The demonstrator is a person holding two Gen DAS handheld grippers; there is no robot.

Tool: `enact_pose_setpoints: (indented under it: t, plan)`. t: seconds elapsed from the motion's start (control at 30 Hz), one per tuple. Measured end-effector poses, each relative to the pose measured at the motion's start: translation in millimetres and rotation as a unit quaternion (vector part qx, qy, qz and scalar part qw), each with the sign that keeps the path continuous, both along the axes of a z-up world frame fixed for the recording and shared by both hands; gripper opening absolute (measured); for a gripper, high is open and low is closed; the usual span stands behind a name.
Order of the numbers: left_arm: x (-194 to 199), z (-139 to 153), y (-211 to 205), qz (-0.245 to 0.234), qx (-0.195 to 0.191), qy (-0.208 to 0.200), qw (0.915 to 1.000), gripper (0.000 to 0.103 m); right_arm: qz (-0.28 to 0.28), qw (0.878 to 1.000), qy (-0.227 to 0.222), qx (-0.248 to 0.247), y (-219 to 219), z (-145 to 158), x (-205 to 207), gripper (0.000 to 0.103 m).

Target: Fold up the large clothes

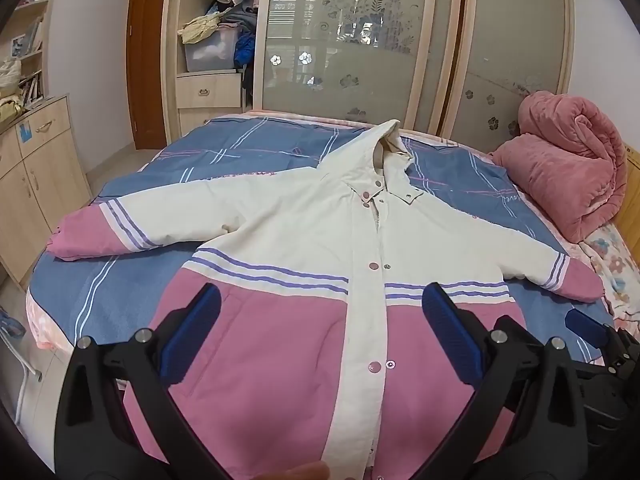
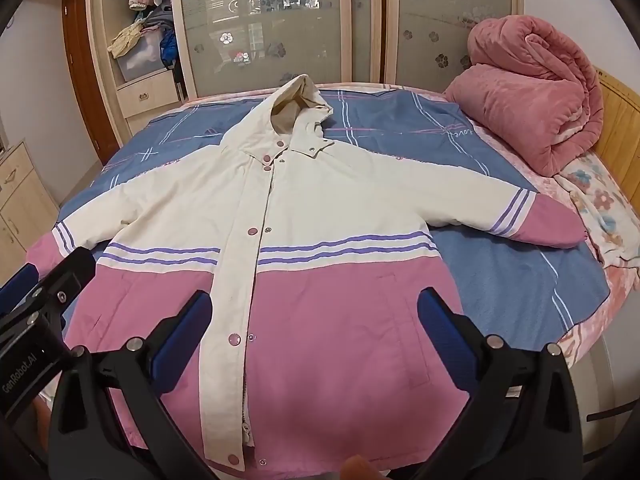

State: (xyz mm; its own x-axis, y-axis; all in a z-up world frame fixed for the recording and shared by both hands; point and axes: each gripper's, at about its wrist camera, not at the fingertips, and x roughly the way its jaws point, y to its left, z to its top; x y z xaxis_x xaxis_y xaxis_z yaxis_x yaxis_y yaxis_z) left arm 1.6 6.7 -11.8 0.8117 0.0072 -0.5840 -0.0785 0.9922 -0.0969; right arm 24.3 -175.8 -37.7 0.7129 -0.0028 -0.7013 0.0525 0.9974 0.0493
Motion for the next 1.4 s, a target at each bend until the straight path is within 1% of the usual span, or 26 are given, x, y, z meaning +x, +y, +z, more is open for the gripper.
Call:
enact_pose_setpoints:
  t: [0.7, 1.4]
  plan:
    - [-0.8, -0.5, -0.2, 0.000, 0.002, 0.002, 1.0000, 0.101, 0.005, 1.000, 0.003, 0.004, 1.9, -5.3, 0.6, 0.102]
    - [-1.7, -7.1, 1.1, 0.000, 0.003, 0.008, 1.0000, 0.101, 0.011, 1.000, 0.010, 0.006, 5.4, -8.4, 0.9, 0.102]
